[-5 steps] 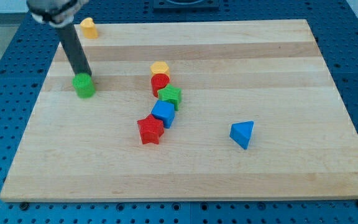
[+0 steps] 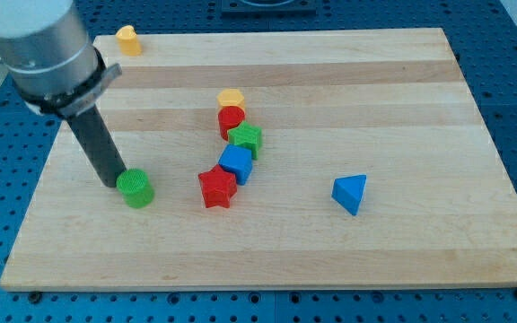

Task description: Push the green circle towards the bottom right side of the blue cube

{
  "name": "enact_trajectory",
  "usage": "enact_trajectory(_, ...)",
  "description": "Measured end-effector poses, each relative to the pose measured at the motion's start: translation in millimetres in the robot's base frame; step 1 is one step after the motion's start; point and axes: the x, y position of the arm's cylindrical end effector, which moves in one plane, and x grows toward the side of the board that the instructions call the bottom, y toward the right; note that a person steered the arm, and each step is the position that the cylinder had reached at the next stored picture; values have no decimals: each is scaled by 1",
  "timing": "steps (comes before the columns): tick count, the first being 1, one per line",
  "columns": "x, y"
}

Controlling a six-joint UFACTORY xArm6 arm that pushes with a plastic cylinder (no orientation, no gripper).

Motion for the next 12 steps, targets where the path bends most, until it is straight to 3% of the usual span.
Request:
enact_trajectory(2, -43, -9)
enact_trajectory(4, 28, 48)
enact_trajectory(5, 36, 47)
enact_trajectory(7, 36, -46)
enact_trajectory(8, 66, -16)
enact_trajectory(10, 61, 118)
enact_trajectory(12, 75, 48)
